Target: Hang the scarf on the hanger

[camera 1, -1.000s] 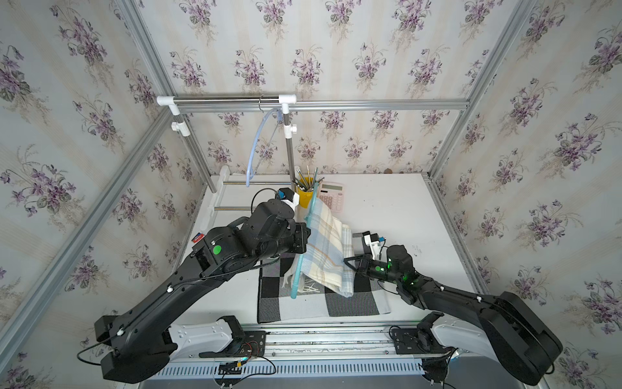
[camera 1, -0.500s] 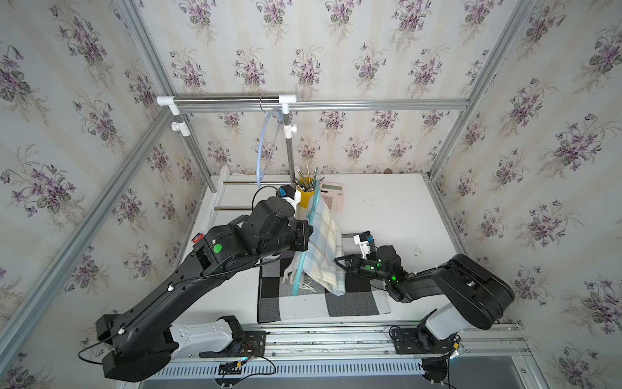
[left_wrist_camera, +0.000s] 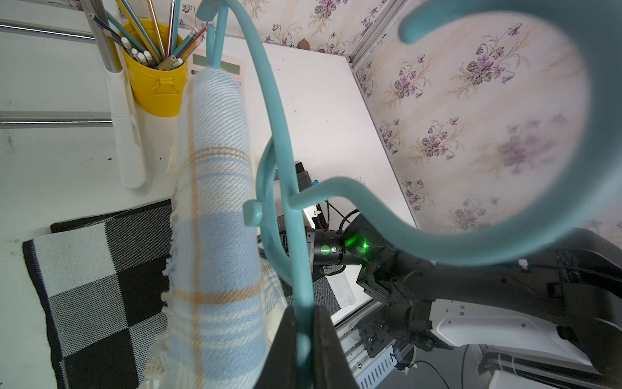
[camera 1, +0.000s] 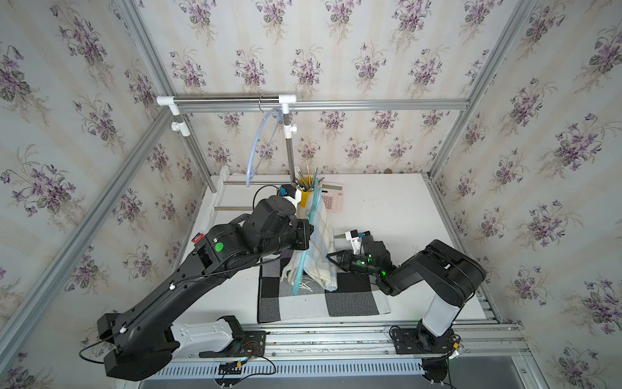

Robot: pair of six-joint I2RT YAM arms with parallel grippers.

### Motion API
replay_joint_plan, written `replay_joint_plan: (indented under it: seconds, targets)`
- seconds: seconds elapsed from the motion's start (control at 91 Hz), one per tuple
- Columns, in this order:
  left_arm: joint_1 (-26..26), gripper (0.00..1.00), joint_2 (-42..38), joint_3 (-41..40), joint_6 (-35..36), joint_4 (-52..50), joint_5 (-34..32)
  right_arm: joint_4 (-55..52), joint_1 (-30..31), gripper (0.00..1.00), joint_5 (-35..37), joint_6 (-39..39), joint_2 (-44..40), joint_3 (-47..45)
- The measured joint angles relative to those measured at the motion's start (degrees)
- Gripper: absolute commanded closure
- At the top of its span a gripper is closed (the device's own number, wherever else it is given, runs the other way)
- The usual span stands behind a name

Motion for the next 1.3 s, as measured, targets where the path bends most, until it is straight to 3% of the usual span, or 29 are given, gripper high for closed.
replay_joint_plan:
  seconds: [0.22,0.472,0.571,0.824,0.967,1.297]
  targets:
    - [0.0,1.0,0.0,0.0,-0.3,0.8,0.0,-1.5,1.3,1.0,1.7,-1.1,2.4,4.3]
    - [0.4,1.0,0.0,0.3,-0.4,1.2,0.0,-5.5,2.6,0.58,3.3,-4.4,3.0,7.7]
    - [0.8,1.0,-0.1,0.3,-0.4,1.7,0.0,-9.4,3.2,0.49,4.2,-7.1,1.8,8.7]
    - [2.3,1.0,-0.3,1.4,-0.2,1.2,0.8,-21.9,4.1,0.38,9.0,-15.6,-4.7,10.5]
    - [3.9,1.0,-2.3,1.6,0.2,0.6,1.2,-26.8,4.1,0.28,11.0,-22.0,-14.6,7.7]
    - [10.8,1.0,-11.3,-0.9,2.0,-7.8,3.4,-36.5,4.1,0.28,16.3,-30.3,-31.4,6.7]
